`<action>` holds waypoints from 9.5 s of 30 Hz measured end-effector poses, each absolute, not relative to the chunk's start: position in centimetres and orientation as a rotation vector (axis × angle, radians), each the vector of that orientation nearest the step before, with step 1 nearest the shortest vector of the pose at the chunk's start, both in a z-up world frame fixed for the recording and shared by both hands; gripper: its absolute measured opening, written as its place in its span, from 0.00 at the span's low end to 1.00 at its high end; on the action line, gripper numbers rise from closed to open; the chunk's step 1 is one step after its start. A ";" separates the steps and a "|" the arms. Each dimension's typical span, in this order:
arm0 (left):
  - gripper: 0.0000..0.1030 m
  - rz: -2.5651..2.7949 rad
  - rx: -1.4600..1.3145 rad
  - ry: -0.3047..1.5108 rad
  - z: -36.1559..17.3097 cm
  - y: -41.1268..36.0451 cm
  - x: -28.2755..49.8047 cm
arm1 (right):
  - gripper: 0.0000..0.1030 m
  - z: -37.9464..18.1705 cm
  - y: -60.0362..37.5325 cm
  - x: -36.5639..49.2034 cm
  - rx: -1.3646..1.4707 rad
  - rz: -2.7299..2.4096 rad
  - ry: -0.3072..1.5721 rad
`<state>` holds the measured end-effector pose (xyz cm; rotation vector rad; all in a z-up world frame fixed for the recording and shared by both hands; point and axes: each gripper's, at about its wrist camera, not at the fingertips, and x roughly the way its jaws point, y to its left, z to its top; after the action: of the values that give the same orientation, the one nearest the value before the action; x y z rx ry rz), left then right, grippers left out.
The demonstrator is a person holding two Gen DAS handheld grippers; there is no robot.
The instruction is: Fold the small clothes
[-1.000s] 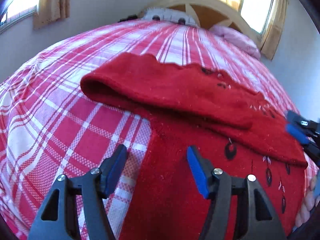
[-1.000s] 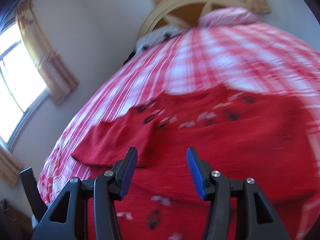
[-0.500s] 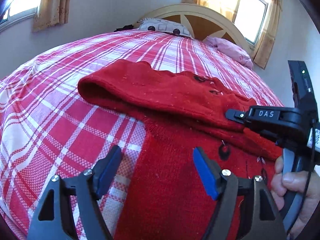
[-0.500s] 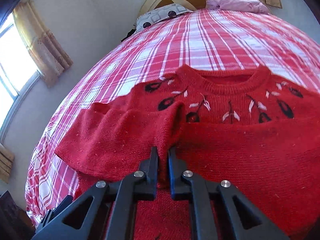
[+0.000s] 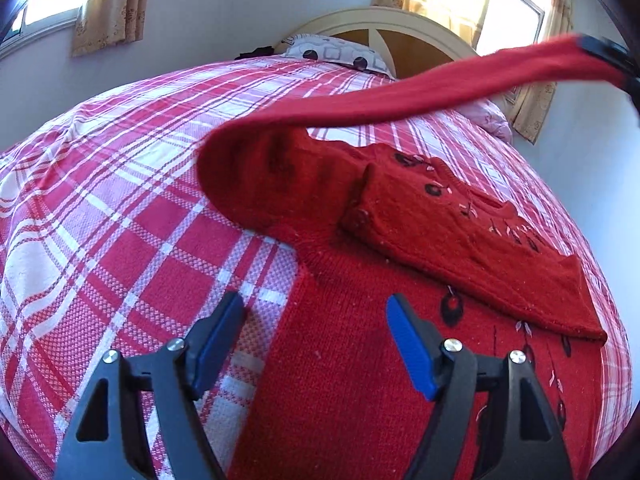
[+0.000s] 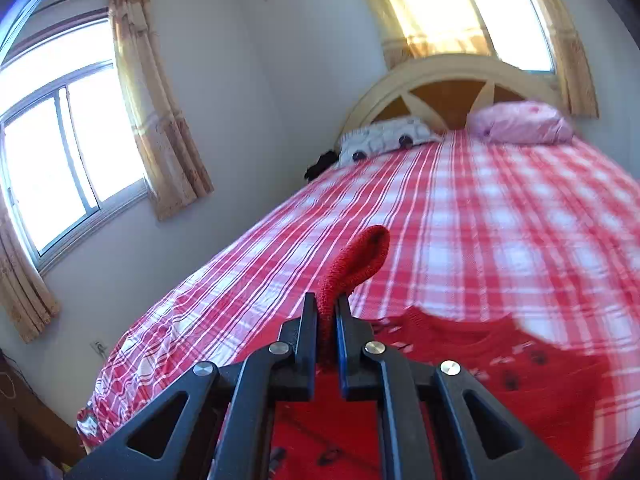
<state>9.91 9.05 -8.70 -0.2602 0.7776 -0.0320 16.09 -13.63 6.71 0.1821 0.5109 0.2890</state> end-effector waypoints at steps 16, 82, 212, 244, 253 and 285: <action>0.75 0.035 -0.159 0.810 -9.0 7.9 10.6 | 0.07 -9.8 -29.6 13.1 0.371 -0.118 0.728; 1.00 0.031 -0.197 0.911 -7.7 9.5 17.1 | 0.19 -8.6 -28.0 13.1 0.217 -0.081 0.774; 0.22 -0.427 -0.128 0.888 -4.0 16.5 11.7 | 0.67 -9.0 -36.2 4.5 0.997 0.205 0.562; 0.17 -0.802 0.118 0.825 -6.4 10.5 13.2 | 0.67 -7.6 -32.7 0.5 0.596 0.114 0.638; 0.16 -0.689 -0.130 0.891 -8.2 10.8 13.9 | 0.66 -7.2 -28.6 3.9 0.196 0.110 0.709; 0.06 -0.627 -0.229 0.786 -5.9 11.6 13.6 | 0.08 -5.9 -28.0 5.3 0.167 0.169 0.679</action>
<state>13.65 11.60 -5.93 -0.2295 0.7865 -0.6272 5.30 -28.03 -5.91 0.1673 0.6790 0.1690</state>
